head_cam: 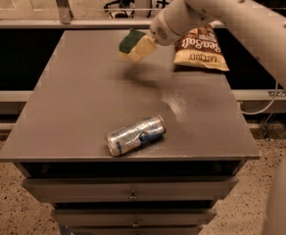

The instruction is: Move sponge near redbull can

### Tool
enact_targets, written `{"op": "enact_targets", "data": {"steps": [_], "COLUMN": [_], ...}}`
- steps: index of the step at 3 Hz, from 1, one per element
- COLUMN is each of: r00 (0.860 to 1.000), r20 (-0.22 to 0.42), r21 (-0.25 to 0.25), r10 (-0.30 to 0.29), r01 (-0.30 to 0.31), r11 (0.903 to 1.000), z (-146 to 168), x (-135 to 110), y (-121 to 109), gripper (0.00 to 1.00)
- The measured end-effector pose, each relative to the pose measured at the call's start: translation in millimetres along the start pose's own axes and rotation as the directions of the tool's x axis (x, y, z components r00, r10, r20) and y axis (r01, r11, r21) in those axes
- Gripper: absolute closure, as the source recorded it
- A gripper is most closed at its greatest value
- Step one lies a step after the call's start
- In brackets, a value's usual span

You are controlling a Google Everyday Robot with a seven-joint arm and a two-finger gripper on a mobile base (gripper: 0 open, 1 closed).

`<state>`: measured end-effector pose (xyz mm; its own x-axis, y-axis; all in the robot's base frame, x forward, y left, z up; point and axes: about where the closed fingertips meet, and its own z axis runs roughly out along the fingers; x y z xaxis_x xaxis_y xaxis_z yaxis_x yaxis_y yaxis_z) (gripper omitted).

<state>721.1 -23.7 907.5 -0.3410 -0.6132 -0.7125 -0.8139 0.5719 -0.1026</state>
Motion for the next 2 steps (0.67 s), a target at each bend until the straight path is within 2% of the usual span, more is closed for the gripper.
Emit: {"op": "enact_targets", "data": {"steps": [1,2], "r00": [0.999,0.999], "r20": [-0.053,-0.052], "r21": [0.040,0.038], "r10": [-0.002,-0.003], "r01": [0.004,0.005], "r11": [0.9992,0.9993], "z": [-55.8,-54.2], "x": [57.9,56.4], "y": [-4.0,-3.4], "gripper": [1.00,1.00]}}
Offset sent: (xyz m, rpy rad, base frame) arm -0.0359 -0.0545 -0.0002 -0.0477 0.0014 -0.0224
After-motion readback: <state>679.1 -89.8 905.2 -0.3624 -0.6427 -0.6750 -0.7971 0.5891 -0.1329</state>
